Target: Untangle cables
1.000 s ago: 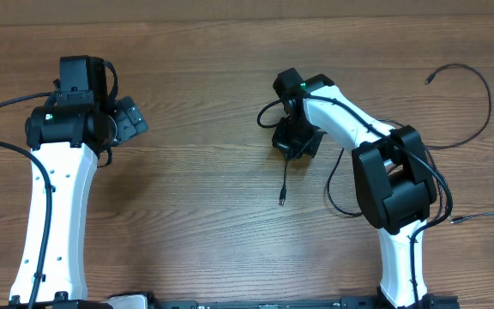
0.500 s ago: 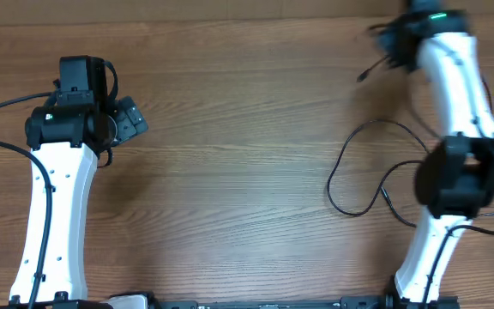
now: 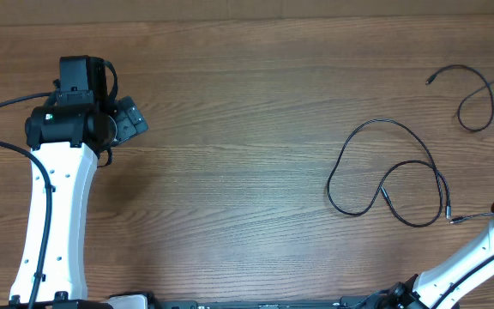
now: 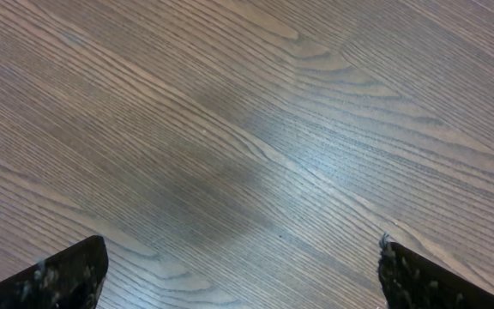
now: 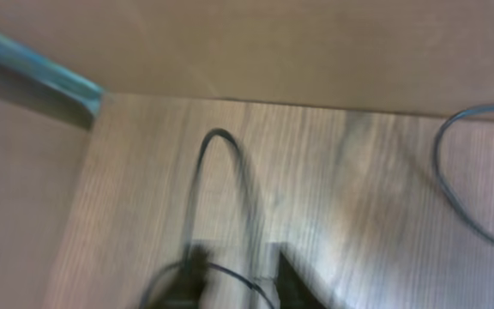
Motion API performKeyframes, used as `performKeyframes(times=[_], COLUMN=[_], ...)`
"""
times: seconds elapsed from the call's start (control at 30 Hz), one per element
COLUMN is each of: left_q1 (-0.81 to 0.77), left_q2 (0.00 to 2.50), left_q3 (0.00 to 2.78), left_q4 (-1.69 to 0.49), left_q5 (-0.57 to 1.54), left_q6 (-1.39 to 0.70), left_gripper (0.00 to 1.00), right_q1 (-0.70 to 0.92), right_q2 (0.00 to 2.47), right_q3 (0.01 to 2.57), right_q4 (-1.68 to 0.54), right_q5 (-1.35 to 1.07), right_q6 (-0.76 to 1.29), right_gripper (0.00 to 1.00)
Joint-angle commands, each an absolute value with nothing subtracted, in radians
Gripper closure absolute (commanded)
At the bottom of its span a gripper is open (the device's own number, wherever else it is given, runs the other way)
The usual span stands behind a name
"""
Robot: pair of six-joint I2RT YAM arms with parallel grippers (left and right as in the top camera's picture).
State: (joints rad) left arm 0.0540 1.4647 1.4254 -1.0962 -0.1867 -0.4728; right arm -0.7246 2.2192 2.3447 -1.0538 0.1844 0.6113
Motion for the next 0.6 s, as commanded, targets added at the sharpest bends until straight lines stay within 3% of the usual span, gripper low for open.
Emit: performKeyframes(times=[0.0,0.07,0.1,0.57], left_q1=[0.052,0.052,0.052,0.052], left_q2=[1.471,1.471,1.471,1.471], left_q3=[1.424,1.424,1.424,1.424], left_q4=[-1.096,-1.096,-1.096,-1.096], left_q5=[-0.183,-0.183,-0.183,-0.183], left_q6=[-0.494,-0.494,-0.494,-0.494], left_gripper=[0.00,0.00,0.00,0.00], right_q1=[-0.730,-0.726,-0.722,-0.570], right_q2=[2.224,2.224,2.224,2.121], right_q3=[2.355,2.355,2.355,2.356], right_q4=[-1.063,-1.074,-1.080,-1.227], right_q5=[0.179,0.179,0.179,-0.022], right_q6=[0.593,0.593,0.593,0.301], right_gripper=[0.22,0.02,0.00,0.00])
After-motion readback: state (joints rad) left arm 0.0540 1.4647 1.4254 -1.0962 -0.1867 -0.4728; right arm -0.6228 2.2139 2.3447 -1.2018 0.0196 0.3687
